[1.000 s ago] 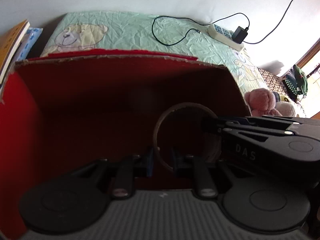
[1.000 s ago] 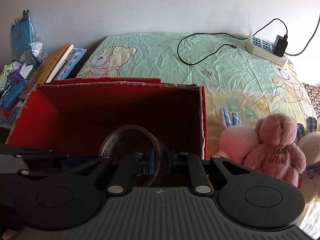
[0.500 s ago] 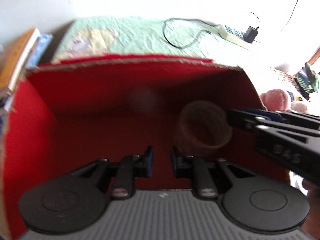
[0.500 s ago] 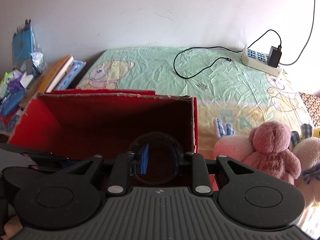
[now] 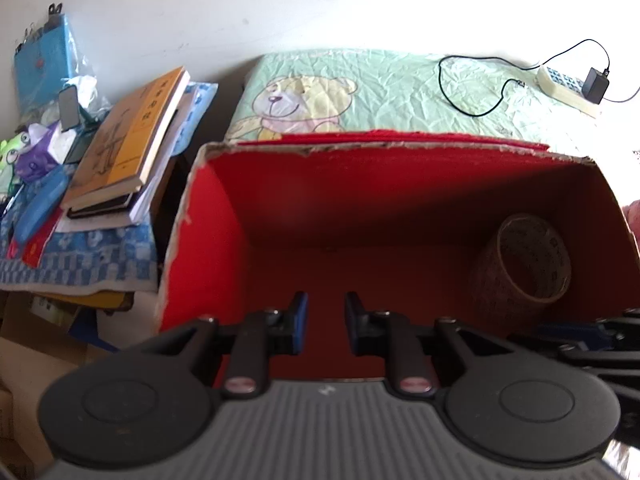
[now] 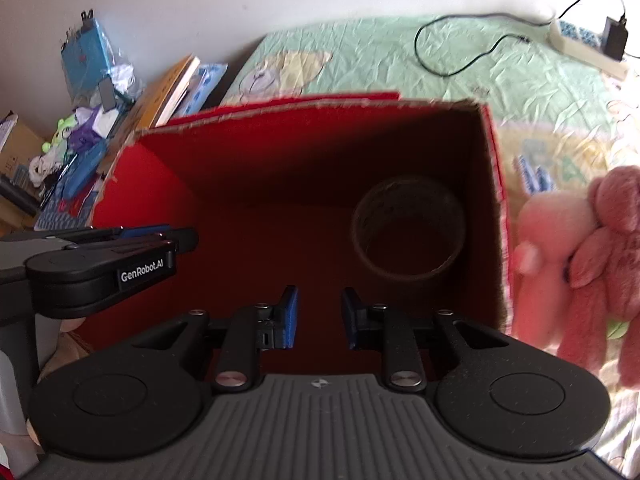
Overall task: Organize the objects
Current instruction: 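Lower the tape roll into the red box and open the right gripper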
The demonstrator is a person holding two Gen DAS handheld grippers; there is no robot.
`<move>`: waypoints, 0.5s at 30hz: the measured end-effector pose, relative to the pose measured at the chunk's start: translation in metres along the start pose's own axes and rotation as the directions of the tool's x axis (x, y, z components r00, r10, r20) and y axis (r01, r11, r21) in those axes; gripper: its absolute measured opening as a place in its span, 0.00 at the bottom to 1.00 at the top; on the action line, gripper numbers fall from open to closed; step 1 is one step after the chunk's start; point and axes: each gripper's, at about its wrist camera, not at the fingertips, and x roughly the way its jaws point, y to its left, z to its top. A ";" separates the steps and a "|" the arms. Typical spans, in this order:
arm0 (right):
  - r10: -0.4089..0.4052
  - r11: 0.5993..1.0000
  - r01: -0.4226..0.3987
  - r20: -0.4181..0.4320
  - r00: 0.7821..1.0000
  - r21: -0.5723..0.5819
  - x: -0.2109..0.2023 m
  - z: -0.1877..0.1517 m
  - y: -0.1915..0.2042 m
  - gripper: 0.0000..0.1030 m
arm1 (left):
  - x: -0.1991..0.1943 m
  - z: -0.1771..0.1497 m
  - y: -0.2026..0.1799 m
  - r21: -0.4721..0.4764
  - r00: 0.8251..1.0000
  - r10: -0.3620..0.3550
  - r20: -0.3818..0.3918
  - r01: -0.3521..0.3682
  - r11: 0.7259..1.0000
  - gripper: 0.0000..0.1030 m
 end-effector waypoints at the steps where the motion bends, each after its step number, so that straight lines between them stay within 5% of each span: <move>1: 0.005 1.000 -0.005 -0.020 1.000 0.001 0.004 0.001 0.001 0.24 | -0.001 -0.002 0.001 -0.001 1.000 -0.002 0.000 0.002 1.000 0.20; 7: -0.045 0.998 0.050 -0.095 0.994 0.046 0.024 0.006 -0.001 0.24 | -0.002 0.003 0.002 -0.002 1.000 -0.019 0.003 0.019 1.000 0.21; 15: -0.130 0.992 0.128 -0.084 0.988 -0.020 0.029 0.010 0.008 0.24 | -0.013 0.007 -0.007 0.021 0.999 -0.038 0.027 0.037 0.999 0.22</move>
